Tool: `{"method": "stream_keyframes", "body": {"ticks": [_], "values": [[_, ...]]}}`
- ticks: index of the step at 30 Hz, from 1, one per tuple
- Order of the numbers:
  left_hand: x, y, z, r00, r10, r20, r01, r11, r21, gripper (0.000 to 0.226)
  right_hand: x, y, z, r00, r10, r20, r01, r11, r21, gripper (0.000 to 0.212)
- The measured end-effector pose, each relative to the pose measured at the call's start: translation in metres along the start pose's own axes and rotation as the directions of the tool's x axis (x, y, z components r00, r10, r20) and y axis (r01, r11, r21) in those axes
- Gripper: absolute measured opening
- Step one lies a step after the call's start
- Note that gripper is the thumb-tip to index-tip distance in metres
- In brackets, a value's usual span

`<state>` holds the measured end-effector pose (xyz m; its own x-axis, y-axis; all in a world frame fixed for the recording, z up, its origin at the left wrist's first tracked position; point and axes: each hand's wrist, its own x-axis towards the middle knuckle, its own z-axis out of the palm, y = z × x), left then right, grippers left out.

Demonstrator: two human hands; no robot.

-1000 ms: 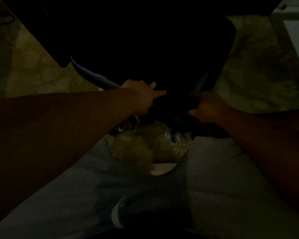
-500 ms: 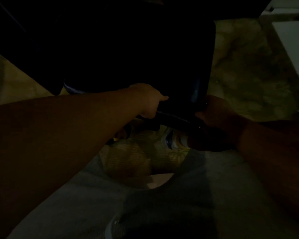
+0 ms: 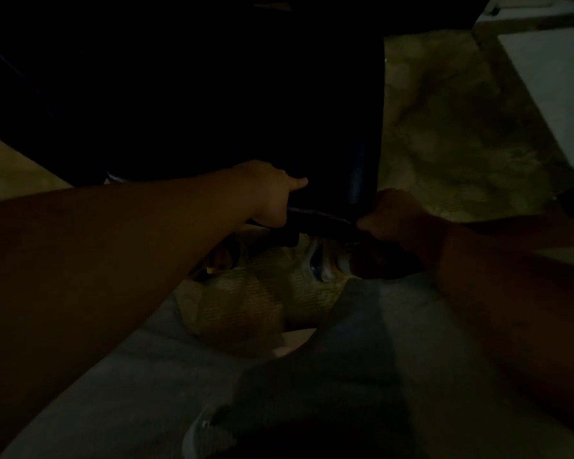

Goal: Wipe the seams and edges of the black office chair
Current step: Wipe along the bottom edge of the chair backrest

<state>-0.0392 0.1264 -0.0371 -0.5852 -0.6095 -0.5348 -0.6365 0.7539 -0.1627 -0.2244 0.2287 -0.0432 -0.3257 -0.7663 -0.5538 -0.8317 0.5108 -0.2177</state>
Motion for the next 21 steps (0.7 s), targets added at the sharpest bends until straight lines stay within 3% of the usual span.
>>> {"method": "stream_keyframes", "body": {"ticks": [3, 7, 11, 15, 18, 21], "values": [[-0.002, -0.001, 0.0, 1.0, -0.001, 0.01, 0.001, 1.0, 0.001, 0.087, -0.002, 0.001, -0.003, 0.998, 0.015, -0.061, -0.015, 1.0, -0.009, 0.038], [-0.002, -0.004, 0.0, 1.0, 0.009, 0.011, -0.009, 1.0, -0.021, 0.088, -0.004, -0.001, -0.002, 0.998, -0.059, -0.016, 0.059, 0.998, 0.017, 0.04], [-0.003, -0.006, 0.004, 1.0, 0.001, 0.008, -0.001, 0.999, -0.041, 0.089, -0.003, -0.002, 0.002, 0.989, -0.075, -0.124, 0.074, 0.997, -0.011, 0.038], [-0.004, -0.006, 0.006, 1.0, -0.007, -0.003, 0.007, 0.999, -0.039, 0.089, -0.004, -0.005, 0.007, 0.993, -0.107, -0.056, 0.106, 0.994, -0.021, 0.035], [-0.004, -0.008, 0.008, 1.0, -0.012, 0.004, 0.012, 0.998, -0.057, 0.089, -0.002, -0.006, 0.006, 0.982, -0.105, -0.158, 0.096, 0.993, -0.064, 0.039], [-0.004, -0.009, 0.008, 1.0, -0.011, 0.006, 0.011, 0.997, -0.077, 0.09, -0.001, -0.006, 0.006, 0.987, -0.128, -0.094, 0.124, 0.991, -0.042, 0.037]]}}
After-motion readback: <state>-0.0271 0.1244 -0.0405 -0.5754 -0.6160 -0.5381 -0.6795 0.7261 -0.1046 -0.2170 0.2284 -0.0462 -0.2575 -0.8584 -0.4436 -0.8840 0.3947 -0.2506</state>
